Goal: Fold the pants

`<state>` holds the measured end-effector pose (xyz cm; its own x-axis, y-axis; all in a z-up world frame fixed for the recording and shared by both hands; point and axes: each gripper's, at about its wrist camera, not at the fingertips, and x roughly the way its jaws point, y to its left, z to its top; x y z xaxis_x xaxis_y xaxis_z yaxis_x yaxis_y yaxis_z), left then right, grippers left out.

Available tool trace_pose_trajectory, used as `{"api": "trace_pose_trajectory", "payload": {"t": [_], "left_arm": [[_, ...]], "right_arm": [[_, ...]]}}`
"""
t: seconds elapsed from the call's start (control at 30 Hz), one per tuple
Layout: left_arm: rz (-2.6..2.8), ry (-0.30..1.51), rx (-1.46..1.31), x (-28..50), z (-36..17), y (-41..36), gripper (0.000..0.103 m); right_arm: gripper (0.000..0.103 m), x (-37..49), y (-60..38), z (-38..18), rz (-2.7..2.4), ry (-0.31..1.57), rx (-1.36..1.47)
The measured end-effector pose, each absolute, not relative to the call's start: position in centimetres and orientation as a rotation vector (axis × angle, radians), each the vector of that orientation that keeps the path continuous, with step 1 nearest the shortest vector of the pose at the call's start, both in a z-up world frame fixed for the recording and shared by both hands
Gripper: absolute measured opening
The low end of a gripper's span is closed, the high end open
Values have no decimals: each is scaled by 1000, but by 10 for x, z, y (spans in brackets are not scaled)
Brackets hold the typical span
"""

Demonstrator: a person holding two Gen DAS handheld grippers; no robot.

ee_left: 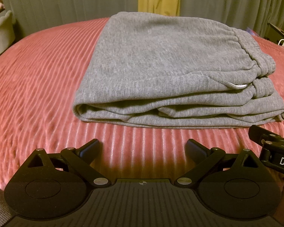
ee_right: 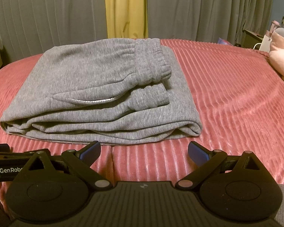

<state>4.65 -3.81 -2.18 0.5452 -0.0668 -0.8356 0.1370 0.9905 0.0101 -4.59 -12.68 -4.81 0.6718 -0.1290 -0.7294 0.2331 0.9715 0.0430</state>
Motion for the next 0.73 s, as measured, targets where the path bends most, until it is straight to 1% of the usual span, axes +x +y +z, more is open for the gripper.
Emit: {"api": "trace_pose_trajectory", "payload": {"t": [0.5,0.63,0.73], "left_arm": [[-126,986,79,47,-21,-37,101],[-116,960,80,46,-20,-36,101],[-136,984,72,47,-21,-36,101]], "right_arm": [[99,-46,-126,-49,-205,814,129],[99,-46,-127,-49,-204,814,126],[99,-46,-127,-50,-204,817,122]]}}
